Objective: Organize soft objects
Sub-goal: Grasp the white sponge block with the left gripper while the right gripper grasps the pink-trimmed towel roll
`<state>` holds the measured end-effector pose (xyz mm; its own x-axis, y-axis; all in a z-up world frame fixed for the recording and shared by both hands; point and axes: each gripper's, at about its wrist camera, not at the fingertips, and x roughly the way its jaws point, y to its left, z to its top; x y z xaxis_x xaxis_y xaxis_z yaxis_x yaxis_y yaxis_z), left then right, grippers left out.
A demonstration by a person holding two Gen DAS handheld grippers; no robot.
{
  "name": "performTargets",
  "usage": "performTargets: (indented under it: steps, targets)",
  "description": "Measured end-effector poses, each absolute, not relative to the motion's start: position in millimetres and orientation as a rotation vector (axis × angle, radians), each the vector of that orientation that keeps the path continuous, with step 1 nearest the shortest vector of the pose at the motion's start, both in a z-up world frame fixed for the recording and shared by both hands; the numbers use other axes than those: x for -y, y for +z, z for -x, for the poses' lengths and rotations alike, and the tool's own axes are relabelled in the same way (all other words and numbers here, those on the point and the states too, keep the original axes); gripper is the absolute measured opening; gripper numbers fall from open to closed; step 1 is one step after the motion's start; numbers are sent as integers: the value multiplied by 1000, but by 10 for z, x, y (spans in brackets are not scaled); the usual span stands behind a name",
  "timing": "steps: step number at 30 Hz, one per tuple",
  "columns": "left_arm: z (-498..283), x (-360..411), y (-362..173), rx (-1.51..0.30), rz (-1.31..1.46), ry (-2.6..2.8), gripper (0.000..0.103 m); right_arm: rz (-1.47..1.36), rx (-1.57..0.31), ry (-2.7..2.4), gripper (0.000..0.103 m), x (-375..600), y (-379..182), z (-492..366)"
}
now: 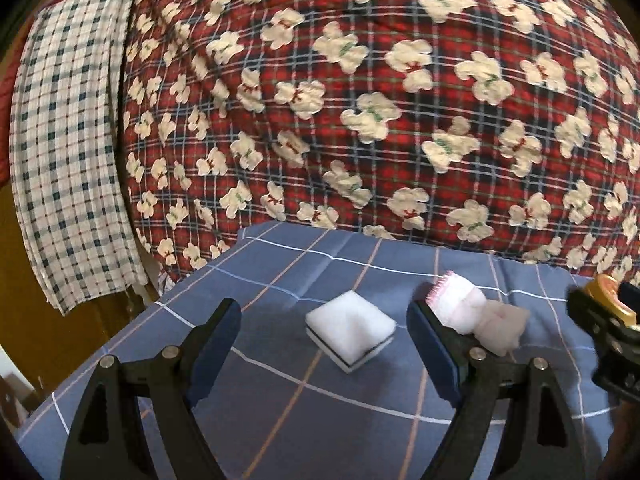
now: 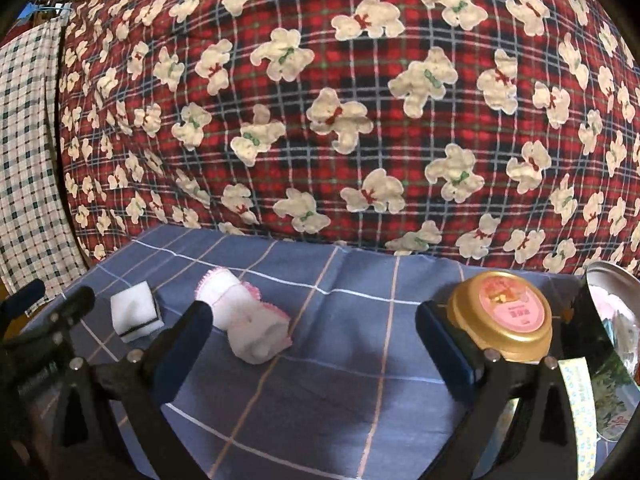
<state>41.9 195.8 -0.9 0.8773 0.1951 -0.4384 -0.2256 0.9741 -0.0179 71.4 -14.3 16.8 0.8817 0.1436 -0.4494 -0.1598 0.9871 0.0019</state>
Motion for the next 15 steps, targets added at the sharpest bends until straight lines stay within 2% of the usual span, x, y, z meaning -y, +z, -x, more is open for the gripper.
performTargets:
  steps: [5,15]
  targets:
    - [-543,-2017,-10,-472,26,239,86,52,-448,178,103,134,171,-689]
    - [-1121,-1904,-227,-684,-89,157,86,75,-463,191,102,78,130,-712]
